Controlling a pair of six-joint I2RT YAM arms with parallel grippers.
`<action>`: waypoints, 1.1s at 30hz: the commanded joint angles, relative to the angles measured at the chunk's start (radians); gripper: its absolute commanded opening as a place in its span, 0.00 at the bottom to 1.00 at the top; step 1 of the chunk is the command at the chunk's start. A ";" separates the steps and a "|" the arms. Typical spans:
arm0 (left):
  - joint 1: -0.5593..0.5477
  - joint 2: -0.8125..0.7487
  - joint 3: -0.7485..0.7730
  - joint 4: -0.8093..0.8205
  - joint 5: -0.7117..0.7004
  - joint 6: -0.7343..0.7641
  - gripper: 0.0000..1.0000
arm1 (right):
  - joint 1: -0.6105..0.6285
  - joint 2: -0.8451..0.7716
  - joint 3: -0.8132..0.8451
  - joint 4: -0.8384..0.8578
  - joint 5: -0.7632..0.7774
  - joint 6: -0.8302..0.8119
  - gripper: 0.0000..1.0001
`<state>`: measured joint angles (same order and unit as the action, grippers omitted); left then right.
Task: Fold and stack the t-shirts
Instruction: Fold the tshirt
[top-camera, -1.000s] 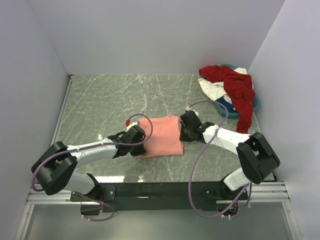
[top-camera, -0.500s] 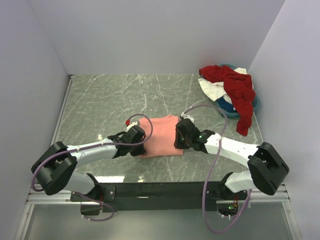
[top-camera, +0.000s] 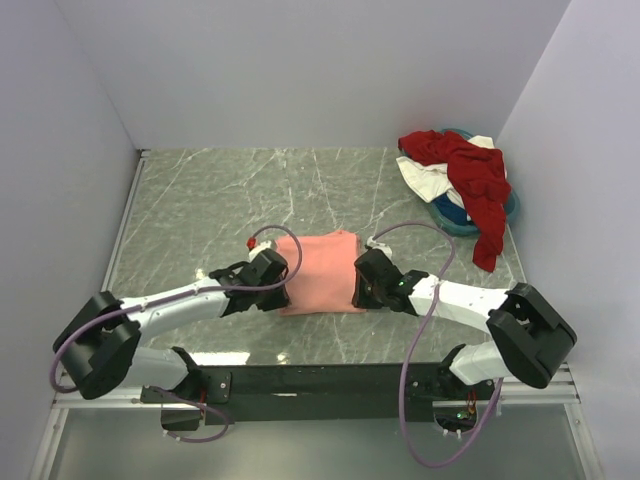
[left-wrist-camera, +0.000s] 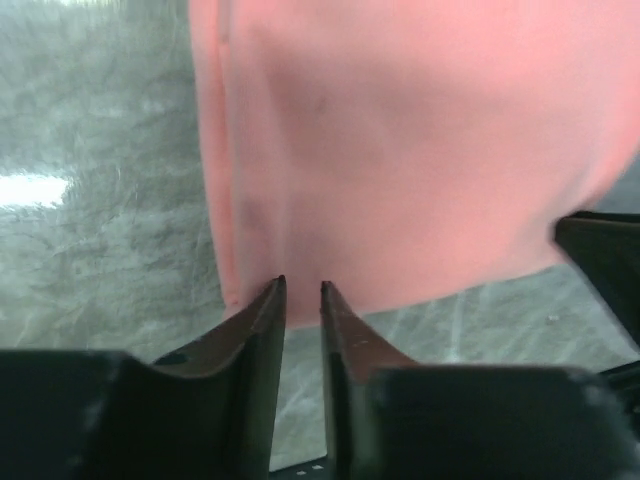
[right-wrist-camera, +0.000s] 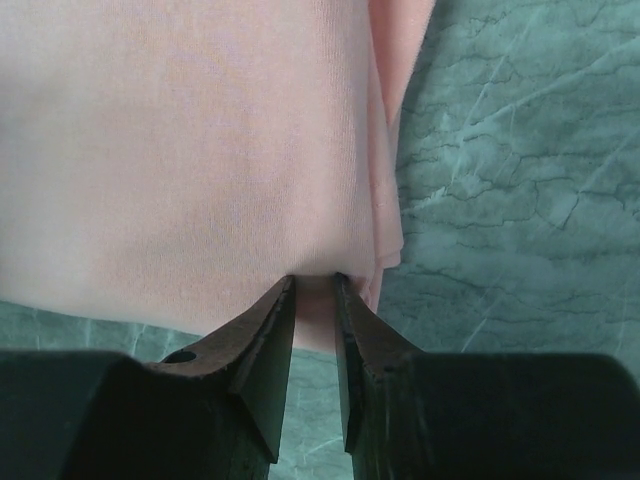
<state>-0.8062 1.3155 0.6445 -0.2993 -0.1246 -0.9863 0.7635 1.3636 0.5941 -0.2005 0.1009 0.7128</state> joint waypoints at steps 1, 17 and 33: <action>0.018 -0.083 0.095 -0.075 -0.063 0.034 0.28 | 0.002 -0.015 -0.010 -0.059 0.002 0.001 0.30; 0.360 0.051 0.049 0.254 0.256 0.176 0.69 | 0.002 -0.172 0.079 -0.151 0.026 -0.044 0.40; 0.387 0.355 0.080 0.402 0.342 0.173 0.52 | 0.000 -0.231 0.073 -0.172 0.033 -0.052 0.40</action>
<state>-0.4194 1.6157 0.7296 0.0795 0.1883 -0.8265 0.7635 1.1683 0.6353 -0.3614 0.1085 0.6739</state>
